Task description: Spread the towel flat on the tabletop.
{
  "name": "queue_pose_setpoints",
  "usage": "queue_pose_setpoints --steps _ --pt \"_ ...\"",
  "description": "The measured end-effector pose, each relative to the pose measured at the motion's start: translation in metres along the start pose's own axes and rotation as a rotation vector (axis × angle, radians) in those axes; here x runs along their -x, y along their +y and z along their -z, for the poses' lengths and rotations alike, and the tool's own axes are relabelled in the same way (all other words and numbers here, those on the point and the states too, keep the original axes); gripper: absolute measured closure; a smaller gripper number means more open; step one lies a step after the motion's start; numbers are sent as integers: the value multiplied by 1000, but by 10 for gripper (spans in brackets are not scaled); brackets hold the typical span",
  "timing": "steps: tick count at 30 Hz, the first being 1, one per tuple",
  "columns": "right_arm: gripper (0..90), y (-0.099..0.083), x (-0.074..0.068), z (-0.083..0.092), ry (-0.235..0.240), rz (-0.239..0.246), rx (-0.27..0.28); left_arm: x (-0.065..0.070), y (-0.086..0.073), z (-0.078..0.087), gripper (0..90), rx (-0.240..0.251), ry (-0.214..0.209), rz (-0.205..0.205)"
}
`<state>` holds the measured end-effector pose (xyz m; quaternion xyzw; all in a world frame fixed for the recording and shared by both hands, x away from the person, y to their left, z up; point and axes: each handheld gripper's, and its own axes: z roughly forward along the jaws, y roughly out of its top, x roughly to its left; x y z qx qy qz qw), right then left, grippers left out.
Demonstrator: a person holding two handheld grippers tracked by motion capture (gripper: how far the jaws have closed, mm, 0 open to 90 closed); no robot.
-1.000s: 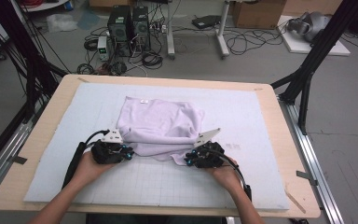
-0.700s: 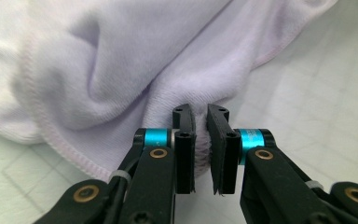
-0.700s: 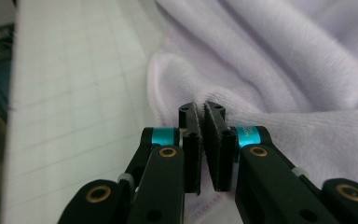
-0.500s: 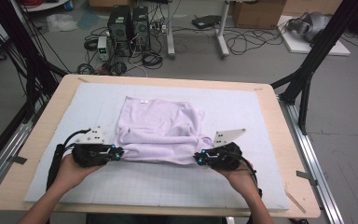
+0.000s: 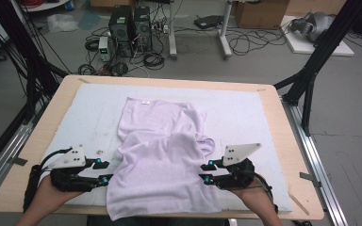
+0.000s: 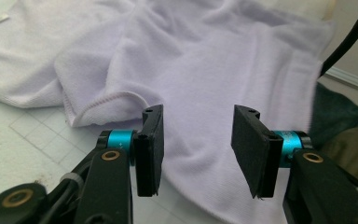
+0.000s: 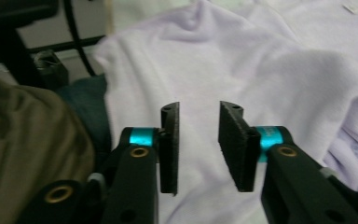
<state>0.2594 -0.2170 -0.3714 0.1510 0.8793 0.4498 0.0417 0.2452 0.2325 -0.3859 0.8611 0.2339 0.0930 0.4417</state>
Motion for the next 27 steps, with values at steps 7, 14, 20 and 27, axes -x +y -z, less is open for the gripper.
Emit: queue_pose_setpoints --steps 7,14,20,27 --pt "555 -22 36 -47 -51 -51 -92 -15 -6 -50 542 -86 -50 5" --pt "706 -31 43 -69 -41 -25 -171 -19 -10 -75 680 -127 7 -12" --pt "864 -34 38 -67 -11 -65 -150 -15 -10 -72 859 -135 -6 -19" --pt "866 -31 16 -56 36 -43 -101 -3 -16 -55 863 -115 -35 -16"
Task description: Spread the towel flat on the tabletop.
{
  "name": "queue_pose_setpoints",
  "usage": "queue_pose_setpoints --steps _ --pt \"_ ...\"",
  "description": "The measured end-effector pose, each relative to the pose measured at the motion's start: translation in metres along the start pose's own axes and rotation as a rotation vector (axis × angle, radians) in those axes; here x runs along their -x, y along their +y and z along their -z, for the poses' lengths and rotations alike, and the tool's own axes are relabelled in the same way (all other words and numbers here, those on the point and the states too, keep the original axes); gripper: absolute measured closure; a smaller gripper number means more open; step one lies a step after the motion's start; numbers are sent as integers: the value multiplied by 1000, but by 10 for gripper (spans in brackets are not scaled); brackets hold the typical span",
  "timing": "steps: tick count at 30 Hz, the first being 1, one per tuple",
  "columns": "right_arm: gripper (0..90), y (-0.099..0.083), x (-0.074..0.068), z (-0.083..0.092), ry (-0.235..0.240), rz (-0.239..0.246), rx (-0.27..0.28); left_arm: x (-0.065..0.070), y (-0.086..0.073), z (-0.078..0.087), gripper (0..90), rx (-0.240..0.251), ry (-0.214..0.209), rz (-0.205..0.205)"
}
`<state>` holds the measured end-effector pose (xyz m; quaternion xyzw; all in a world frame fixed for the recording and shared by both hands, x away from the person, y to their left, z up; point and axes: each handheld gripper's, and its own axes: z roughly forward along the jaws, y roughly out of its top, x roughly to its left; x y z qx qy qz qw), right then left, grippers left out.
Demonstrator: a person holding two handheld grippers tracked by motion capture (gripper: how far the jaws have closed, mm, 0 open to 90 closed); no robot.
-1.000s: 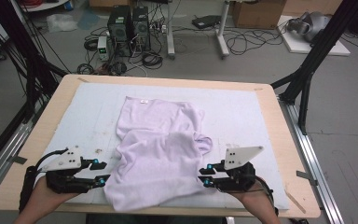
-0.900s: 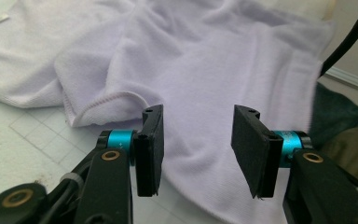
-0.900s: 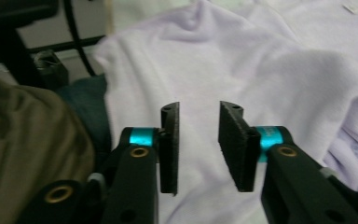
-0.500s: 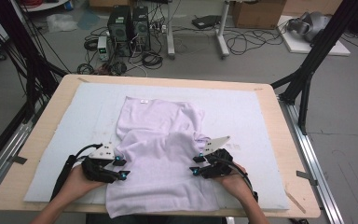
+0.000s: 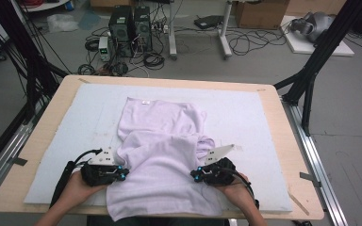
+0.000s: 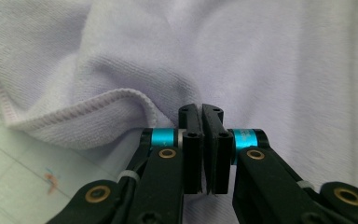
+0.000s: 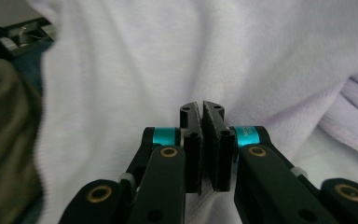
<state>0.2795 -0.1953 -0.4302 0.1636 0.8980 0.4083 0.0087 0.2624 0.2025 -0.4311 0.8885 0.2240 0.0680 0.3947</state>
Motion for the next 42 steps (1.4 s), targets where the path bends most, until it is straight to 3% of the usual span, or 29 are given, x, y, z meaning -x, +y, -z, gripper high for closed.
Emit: queue_pose_setpoints --steps 6,12,15,16,18,19,24,27,29,31,33,34,35,37,42 --pt "866 0 -31 12 19 32 22 19 -5 21 864 23 -6 -21" --pt "865 7 -60 36 44 62 67 34 -3 47 865 70 -22 -30" --pt "854 13 -72 50 65 84 95 35 0 58 844 94 -47 -28" --pt "824 15 -73 53 72 89 110 34 1 59 805 96 -36 -34" --pt "763 17 -70 57 58 60 127 28 4 61 654 108 -21 -12" --pt "745 18 -64 58 37 53 126 25 4 60 622 116 -18 -10" --pt "648 16 -32 43 -47 21 93 7 10 38 563 121 -4 7" --pt "597 10 -10 26 -58 -17 59 -2 13 18 529 101 -9 19" --pt "583 5 -1 12 -51 -26 19 -6 13 3 521 56 -20 21" --pt "589 0 4 0 -52 -34 -42 -6 11 -10 538 10 -35 13" --pt "652 -6 4 -9 -53 -26 -64 -3 7 -20 652 -17 -35 -14" --pt "691 -7 3 -9 -69 -9 -50 -1 5 -20 695 1 -15 -32" --pt "780 -8 4 -8 -62 -22 -41 -2 5 -19 756 -7 -23 -26" --pt "860 -9 4 -8 -29 -36 -38 -1 4 -16 844 -9 -31 -20" --pt "878 -8 -6 -5 -3 -18 -42 11 -3 -2 862 -5 -34 -29"
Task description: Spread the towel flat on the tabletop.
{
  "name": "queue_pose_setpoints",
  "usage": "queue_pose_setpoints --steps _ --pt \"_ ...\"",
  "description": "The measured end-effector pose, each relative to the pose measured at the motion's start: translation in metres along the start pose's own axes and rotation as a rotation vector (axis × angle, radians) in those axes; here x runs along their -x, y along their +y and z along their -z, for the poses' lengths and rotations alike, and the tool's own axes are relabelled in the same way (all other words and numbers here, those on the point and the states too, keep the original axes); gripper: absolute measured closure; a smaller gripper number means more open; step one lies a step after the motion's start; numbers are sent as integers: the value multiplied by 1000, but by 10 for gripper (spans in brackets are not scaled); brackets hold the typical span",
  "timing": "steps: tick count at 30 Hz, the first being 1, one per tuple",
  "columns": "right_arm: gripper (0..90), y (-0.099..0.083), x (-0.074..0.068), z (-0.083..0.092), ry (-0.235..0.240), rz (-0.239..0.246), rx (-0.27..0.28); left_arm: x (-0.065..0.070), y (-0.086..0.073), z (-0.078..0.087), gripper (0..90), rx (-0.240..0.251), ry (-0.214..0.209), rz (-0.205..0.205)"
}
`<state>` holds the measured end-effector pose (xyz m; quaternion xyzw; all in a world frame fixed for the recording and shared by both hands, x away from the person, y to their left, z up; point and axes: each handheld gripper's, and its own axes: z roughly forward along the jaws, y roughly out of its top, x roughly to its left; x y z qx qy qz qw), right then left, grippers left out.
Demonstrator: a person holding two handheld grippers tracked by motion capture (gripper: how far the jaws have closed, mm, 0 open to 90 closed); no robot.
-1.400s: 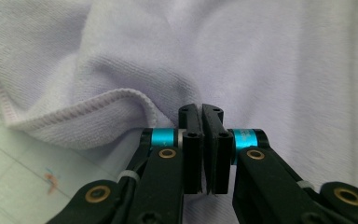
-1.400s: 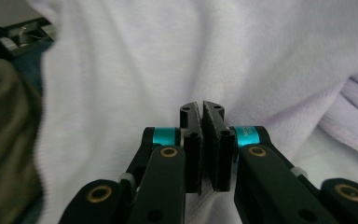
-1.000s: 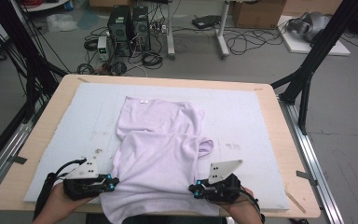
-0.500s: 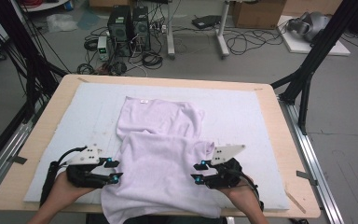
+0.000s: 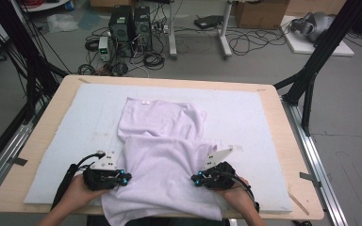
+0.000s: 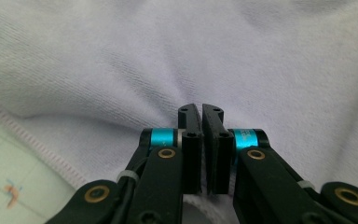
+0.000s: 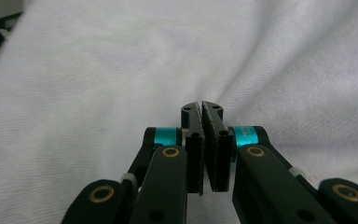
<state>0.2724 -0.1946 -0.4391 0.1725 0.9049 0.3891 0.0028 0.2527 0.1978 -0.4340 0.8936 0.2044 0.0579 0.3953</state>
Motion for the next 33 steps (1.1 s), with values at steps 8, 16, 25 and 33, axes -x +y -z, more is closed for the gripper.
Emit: queue_pose_setpoints --steps 8,16,25,33 --pt "879 -3 -41 21 53 23 54 36 -10 32 863 26 -35 -29" --pt "711 11 -52 41 5 68 91 29 0 39 627 95 -8 -16" --pt "642 9 7 2 -72 17 1 -20 11 -10 584 29 79 42" --pt "876 6 12 -4 -27 17 -21 -16 7 -10 867 14 59 28"
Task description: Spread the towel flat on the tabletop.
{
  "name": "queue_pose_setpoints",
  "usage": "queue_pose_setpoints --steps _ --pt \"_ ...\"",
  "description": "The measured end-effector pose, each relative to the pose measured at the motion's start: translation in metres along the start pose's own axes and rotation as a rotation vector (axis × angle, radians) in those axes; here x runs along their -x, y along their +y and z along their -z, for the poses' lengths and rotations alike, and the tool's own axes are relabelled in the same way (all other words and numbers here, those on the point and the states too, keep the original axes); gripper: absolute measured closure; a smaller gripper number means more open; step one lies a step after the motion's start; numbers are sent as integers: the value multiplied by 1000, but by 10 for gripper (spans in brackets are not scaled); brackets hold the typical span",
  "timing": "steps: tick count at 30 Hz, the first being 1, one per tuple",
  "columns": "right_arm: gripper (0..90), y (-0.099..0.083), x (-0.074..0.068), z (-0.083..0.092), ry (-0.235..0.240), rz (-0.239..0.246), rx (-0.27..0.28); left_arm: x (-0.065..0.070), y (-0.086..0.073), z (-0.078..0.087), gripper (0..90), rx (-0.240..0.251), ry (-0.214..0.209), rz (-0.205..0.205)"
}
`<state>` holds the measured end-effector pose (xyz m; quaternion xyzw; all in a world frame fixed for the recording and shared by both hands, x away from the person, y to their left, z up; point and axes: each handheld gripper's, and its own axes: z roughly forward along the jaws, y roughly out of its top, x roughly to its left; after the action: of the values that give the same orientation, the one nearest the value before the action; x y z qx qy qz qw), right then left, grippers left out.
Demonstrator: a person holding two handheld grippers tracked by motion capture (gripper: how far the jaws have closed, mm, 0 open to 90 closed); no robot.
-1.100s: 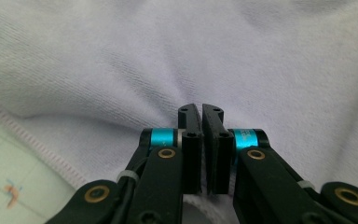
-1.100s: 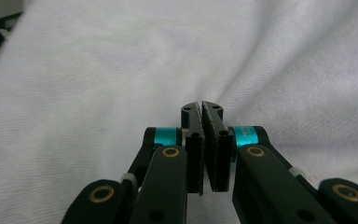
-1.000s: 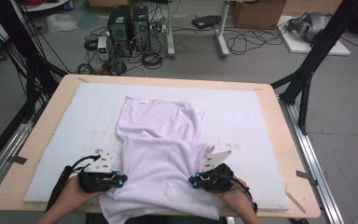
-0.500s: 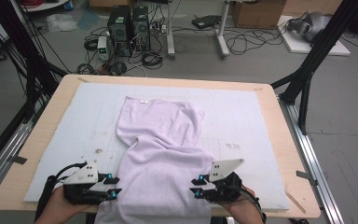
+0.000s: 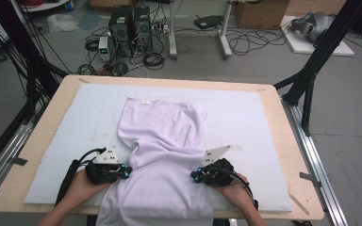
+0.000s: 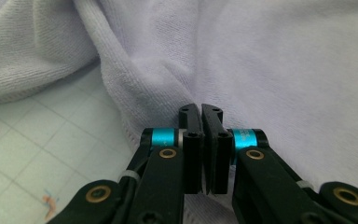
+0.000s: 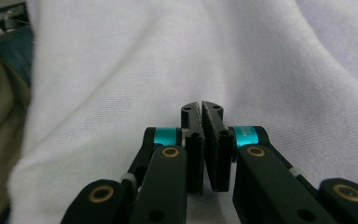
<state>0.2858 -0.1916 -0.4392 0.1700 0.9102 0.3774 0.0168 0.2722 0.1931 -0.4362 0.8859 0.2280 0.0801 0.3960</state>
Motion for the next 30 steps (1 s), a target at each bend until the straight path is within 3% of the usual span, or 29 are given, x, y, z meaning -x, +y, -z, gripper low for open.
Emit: queue_pose_setpoints --steps 4,9,11,14,17,20,25,28,30 --pt "879 1 -10 10 29 6 58 12 -7 22 872 17 8 -14" --pt "878 2 -32 20 79 32 76 33 -15 53 863 53 -8 -26" --pt "854 3 -41 24 93 58 87 39 -15 62 804 70 -3 -32" --pt "793 5 -43 34 77 57 123 34 -15 68 709 87 20 -20" --pt "749 5 -31 41 26 27 135 19 -14 61 705 91 39 9" --pt "723 4 -15 39 -23 8 127 2 -14 42 705 68 36 43" --pt "683 -1 -4 23 -24 -9 95 -9 -15 11 689 -6 9 45" --pt "665 -2 -5 15 -27 2 64 -10 -15 8 707 2 2 34" --pt "652 -2 -5 10 -22 5 49 -9 -15 8 805 7 -24 29"
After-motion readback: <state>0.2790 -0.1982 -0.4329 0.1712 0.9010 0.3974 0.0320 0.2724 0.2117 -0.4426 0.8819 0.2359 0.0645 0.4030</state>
